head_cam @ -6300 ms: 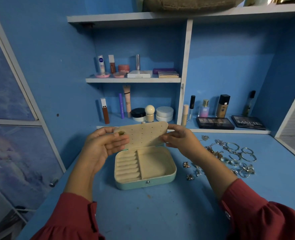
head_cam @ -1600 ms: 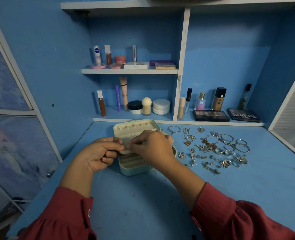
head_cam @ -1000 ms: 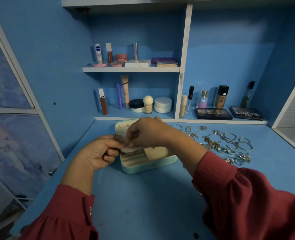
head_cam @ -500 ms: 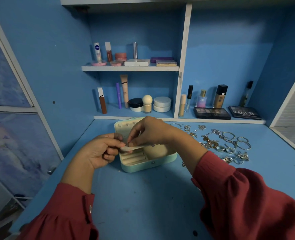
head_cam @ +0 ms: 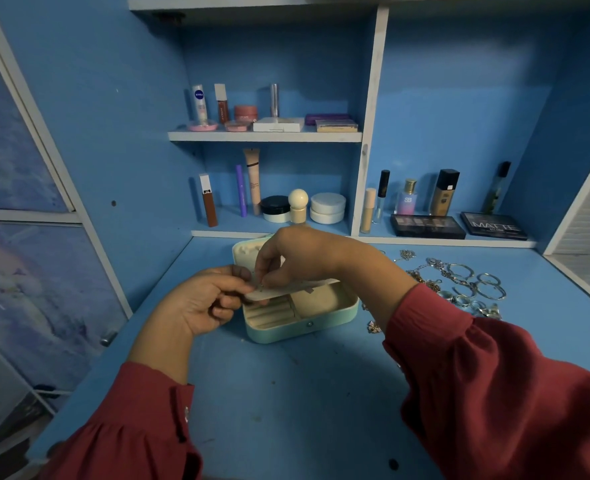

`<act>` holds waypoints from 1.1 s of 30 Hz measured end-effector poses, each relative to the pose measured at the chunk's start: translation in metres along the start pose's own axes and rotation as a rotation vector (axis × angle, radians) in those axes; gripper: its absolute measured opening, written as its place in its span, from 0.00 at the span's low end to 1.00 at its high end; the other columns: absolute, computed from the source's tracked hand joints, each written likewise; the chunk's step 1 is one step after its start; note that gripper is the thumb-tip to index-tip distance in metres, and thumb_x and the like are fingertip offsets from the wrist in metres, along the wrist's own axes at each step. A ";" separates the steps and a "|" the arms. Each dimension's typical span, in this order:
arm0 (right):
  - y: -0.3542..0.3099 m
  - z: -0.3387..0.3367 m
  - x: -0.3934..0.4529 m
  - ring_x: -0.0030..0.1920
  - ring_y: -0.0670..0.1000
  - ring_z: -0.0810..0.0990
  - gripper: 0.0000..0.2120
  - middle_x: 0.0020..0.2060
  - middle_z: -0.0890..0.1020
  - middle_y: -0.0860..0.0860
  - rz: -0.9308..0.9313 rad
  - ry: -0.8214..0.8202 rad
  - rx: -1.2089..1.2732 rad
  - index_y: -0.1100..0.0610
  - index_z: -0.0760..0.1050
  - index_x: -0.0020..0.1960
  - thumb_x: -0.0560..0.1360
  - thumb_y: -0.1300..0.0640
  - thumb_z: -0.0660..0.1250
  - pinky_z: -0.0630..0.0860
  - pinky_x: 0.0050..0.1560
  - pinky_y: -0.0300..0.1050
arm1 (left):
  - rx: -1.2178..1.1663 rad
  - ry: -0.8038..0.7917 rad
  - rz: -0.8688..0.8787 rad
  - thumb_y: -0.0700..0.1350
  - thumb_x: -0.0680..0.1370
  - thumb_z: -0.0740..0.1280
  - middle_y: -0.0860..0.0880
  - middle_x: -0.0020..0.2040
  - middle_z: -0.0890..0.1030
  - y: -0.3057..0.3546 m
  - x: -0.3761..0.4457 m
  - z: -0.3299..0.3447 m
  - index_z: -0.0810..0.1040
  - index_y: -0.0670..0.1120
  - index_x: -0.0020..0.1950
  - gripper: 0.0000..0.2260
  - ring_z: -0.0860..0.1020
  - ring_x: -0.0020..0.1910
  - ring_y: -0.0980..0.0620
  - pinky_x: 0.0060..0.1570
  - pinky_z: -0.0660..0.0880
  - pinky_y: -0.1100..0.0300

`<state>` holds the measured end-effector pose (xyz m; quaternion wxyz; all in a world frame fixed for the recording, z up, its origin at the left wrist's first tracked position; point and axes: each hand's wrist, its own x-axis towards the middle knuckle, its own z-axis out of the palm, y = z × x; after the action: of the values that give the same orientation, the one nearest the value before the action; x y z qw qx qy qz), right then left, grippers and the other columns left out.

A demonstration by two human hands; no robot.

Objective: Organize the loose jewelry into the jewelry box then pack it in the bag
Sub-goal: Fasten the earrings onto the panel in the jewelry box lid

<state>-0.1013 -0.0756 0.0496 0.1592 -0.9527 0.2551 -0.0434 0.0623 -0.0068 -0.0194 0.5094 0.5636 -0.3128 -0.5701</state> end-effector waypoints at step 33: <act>-0.012 0.004 0.004 0.39 0.46 0.72 0.04 0.44 0.80 0.48 -0.069 -0.043 -0.195 0.51 0.79 0.47 0.75 0.55 0.65 0.65 0.33 0.37 | -0.010 0.030 0.010 0.29 0.74 0.61 0.48 0.31 0.70 0.000 -0.001 0.001 0.74 0.44 0.41 0.11 0.60 0.17 0.61 0.15 0.53 0.72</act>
<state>-0.0913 -0.0670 0.0501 0.0695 -0.9727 0.2215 -0.0035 0.0613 -0.0062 -0.0188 0.5198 0.5679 -0.3049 -0.5606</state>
